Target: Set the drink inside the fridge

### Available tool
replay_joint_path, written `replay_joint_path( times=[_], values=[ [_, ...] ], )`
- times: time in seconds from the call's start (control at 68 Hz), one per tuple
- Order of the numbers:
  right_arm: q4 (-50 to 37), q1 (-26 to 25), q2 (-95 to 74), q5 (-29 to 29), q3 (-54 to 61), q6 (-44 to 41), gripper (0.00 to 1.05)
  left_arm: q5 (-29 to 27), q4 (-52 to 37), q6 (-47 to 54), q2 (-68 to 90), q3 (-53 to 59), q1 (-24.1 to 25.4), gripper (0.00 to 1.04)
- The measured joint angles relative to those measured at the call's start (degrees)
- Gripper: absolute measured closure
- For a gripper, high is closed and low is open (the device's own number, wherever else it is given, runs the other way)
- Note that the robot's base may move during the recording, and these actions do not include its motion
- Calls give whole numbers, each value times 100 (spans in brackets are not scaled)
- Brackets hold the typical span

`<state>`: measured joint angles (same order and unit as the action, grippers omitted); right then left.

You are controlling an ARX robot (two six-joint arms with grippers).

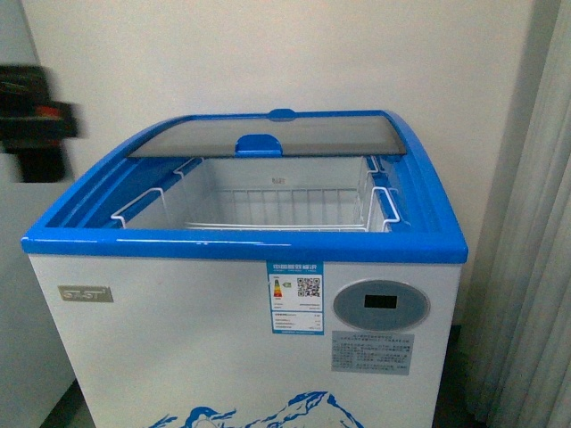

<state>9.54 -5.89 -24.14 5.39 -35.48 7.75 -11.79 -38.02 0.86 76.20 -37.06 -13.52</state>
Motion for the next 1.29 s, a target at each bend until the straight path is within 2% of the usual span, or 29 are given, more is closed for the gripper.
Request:
replay_joint_path(
  times=[0.044,0.059,0.118,0.162,0.206,0.221,0.309,0.382,0.441,0.529,0.574,0.618,0.706,0.868,1.103,1.294],
  values=[
    [544,-125,-181,319,-212,-131,63,90,22,-17,-997,820,175,41],
    [1117,-254,-343,605,-490,-348,63,122,94,-26,-1379,1134,251,45],
    [2492,-463,-780,1058,-1128,-933,63,155,160,-39,-2151,1821,376,54],
    [3237,-474,-1115,1126,-1425,-1410,63,254,186,-42,-2540,2194,426,61],
    [3501,-448,-1384,1143,-1491,-1875,63,308,216,-48,-2704,2376,461,66],
    [3530,-415,-1556,1139,-1491,-2297,63,345,232,-50,-2787,2468,490,70],
    [3150,-232,-2371,990,-1589,-3473,63,444,293,-52,-2983,2680,595,82],
    [2511,7,-3272,481,-1989,-4494,63,544,348,-52,-3220,2800,678,94],
    [2205,151,-3906,127,-2363,-4953,63,592,387,-52,-3353,2861,721,101],
    [1856,533,-5115,-426,-3123,-5886,63,678,498,-72,-3593,2992,811,102],
    [1808,820,-5829,-664,-3670,-6360,63,1051,597,-70,-3751,3069,1049,102],
    [1746,1040,-6389,-848,-4135,-6662,63,1137,660,-70,-3869,3126,1200,102],
    [1670,1381,-7331,-1187,-4990,-6948,63,1141,778,-72,-4083,3209,1314,102],
    [1637,1897,-8922,-1720,-6505,-6867,63,1165,1062,-72,-4505,3359,1327,102],
    [1394,2199,-10076,-1923,-7346,-6585,63,1178,1231,-72,-4968,3556,1327,102],
    [1255,2293,-10209,-1725,-7370,-6092,34,1180,1545,-72,-5362,3624,1327,102]
  ],
)
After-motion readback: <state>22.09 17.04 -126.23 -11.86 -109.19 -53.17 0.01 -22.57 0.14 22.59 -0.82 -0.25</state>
